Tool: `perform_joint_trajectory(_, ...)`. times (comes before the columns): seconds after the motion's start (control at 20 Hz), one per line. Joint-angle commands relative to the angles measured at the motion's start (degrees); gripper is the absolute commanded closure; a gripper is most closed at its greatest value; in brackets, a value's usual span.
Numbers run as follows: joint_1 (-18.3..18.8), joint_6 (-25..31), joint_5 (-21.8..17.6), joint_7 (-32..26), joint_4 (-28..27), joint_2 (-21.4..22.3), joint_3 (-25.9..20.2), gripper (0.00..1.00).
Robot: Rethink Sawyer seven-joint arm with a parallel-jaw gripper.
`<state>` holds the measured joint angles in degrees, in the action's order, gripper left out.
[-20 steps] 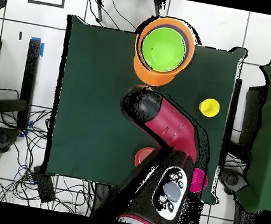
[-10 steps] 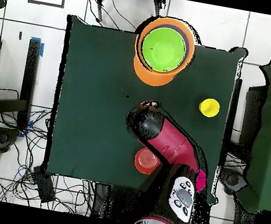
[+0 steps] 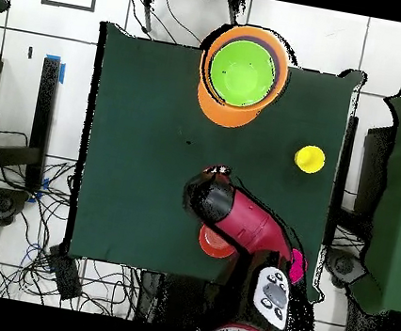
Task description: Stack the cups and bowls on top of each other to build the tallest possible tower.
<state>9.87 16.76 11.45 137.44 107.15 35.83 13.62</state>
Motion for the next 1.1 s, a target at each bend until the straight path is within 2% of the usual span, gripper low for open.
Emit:
perform_joint_trajectory(0.05,4.1,7.9,-6.5,-7.7,-1.3,1.8,-6.1,0.00)
perform_joint_trajectory(0.3,8.1,11.4,-9.6,-10.1,-3.0,3.3,-7.7,0.00)
perform_joint_trajectory(0.45,10.4,11.6,-11.3,-10.6,-3.4,3.3,-9.0,0.00)
perform_joint_trajectory(0.8,15.3,11.6,-15.7,-12.3,-7.8,0.4,-13.1,0.00)
perform_joint_trajectory(1.1,17.2,11.5,-18.2,-11.1,-11.4,-1.0,-15.5,0.00)
